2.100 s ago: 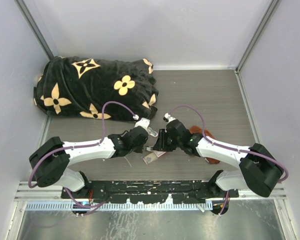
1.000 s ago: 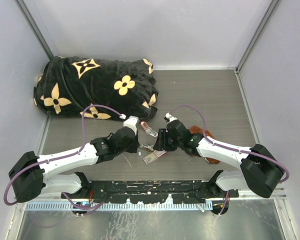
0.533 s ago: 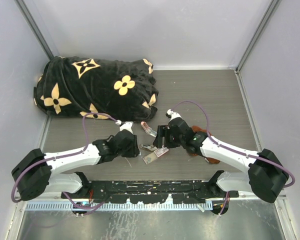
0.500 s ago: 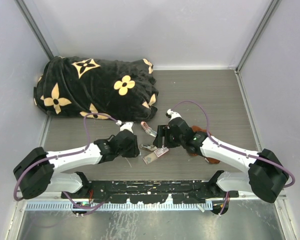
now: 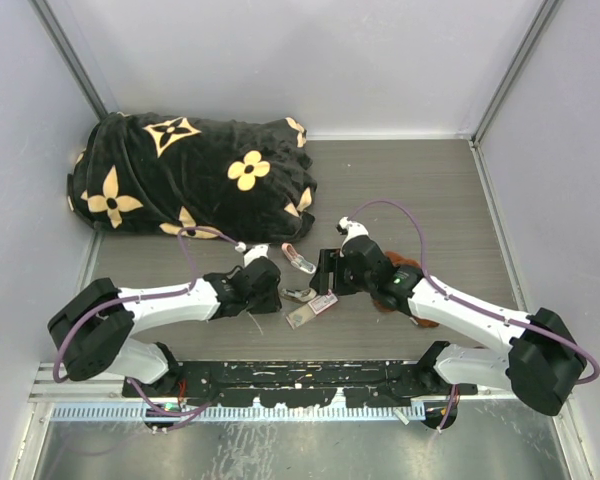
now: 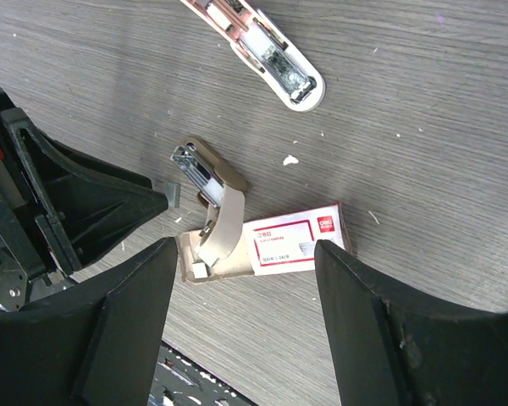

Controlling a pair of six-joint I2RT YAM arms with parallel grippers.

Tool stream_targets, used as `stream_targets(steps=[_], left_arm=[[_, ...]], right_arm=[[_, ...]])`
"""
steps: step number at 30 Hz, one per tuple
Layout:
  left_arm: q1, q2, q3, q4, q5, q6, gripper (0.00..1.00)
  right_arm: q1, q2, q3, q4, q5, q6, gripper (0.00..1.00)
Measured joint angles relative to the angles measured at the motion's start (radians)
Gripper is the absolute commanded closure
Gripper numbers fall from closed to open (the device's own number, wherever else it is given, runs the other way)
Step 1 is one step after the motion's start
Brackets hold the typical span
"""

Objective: Load the staples into the stapler
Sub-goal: Pick up the staple from the center of the board.

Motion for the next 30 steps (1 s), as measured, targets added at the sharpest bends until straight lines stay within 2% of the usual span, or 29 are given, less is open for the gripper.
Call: stream_targets(steps=[8, 22, 30], left_arm=[[-0.001, 0.061, 0.055, -0.046, -0.014, 0.009, 0.76], [-0.057, 0.142, 0.158, -0.181, -0.098, 0.041, 0.99], [-0.061, 0.136, 0.148, -0.16, -0.076, 0.033, 1.0]], right_arm=[[0.0, -0.001, -0.024, 0.0, 0.005, -0.012, 0.28], [-0.005, -0.043, -0.062, 0.0, 0.016, -0.018, 0.28], [-0.007, -0.099, -0.068, 0.0, 0.031, -0.023, 0.25]])
